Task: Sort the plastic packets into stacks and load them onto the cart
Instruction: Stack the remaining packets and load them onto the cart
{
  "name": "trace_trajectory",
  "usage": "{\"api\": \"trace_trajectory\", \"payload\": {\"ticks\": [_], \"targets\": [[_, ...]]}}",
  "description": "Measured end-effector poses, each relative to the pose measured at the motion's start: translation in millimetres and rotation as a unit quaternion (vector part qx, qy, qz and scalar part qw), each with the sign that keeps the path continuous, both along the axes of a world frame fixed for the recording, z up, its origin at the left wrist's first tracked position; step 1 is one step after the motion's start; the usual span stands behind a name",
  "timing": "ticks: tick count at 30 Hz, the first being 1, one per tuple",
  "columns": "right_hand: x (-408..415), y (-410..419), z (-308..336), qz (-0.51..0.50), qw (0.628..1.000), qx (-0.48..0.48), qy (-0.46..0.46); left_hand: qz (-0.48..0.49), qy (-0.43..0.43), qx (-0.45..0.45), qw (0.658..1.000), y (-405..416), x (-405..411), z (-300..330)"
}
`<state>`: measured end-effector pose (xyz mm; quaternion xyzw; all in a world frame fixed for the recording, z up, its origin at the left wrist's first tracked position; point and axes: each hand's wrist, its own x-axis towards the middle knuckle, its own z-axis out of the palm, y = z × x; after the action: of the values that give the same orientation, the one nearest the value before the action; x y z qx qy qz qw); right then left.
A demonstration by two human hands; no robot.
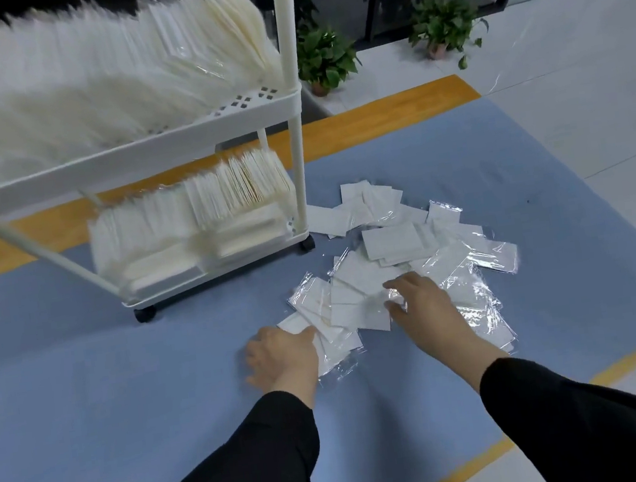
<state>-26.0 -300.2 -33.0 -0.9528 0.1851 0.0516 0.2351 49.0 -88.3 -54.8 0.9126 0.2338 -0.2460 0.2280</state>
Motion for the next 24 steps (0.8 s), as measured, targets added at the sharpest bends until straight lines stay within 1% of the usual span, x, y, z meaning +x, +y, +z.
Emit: {"api": "trace_trajectory", "payload": {"ticks": [2,5,7,9,11,14,16,18,21,23,24], "targets": [[19,-16,4,0.008,0.999,-0.043,0.008,-0.035,-0.001,0.015,0.999,-7,-1,3],[47,-37,10,0.039,0.993,-0.111,0.032,-0.059,-0.014,0.002,0.998,-16,0,0],[62,-49,10,0.068,0.984,-0.148,0.076,-0.046,-0.041,-0.054,0.997,-21,3,-6],[71,-61,4,0.086,0.977,-0.152,0.119,0.009,-0.080,-0.141,0.987,-26,6,-8],[77,-70,-3,0.105,0.976,-0.139,0.131,0.075,-0.100,-0.211,0.969,-31,11,-7],[78,-75,-15,0.107,0.979,-0.151,0.080,0.152,-0.095,-0.294,0.939,-39,17,-8],[79,-75,-19,0.098,0.977,-0.185,0.038,0.154,-0.085,-0.327,0.928,-47,22,-10],[78,-73,-24,0.089,0.977,-0.194,-0.001,0.129,-0.066,-0.346,0.927,-56,27,-13],[75,-70,-21,0.081,0.982,-0.169,-0.036,0.092,-0.030,-0.397,0.913,-69,29,-15],[73,-66,-15,0.070,0.989,-0.116,-0.057,0.073,-0.020,-0.427,0.901,-74,26,-13],[73,-63,-7,0.045,0.993,-0.081,-0.075,0.070,-0.018,-0.443,0.894,-74,24,-10]]}}
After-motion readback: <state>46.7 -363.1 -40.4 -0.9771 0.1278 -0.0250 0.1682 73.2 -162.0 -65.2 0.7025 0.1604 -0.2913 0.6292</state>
